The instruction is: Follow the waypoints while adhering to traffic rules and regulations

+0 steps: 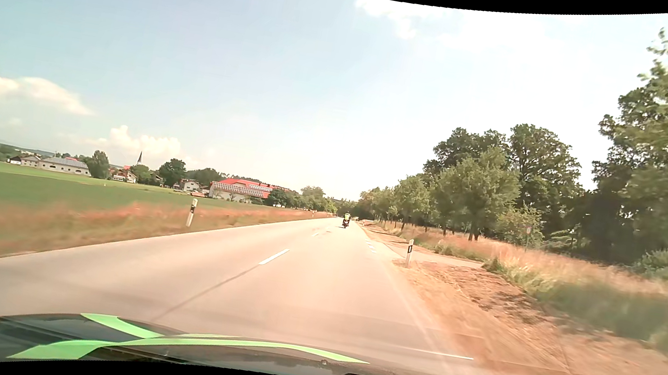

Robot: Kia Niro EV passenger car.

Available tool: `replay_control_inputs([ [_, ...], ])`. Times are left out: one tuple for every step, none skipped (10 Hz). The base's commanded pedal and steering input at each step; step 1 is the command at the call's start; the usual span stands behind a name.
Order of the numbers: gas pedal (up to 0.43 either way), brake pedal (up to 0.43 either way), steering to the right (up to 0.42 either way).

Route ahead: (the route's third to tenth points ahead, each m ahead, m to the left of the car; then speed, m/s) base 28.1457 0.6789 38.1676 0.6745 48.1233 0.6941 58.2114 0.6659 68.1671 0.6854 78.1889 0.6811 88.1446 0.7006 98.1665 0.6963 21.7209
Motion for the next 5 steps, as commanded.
replay_control_inputs([
  [0.248, 0.0, -0.002],
  [0.248, 0.0, -0.002],
  [0.26, 0.0, -0.002],
  [0.268, 0.0, -0.002],
  [0.268, 0.0, -0.002],
])
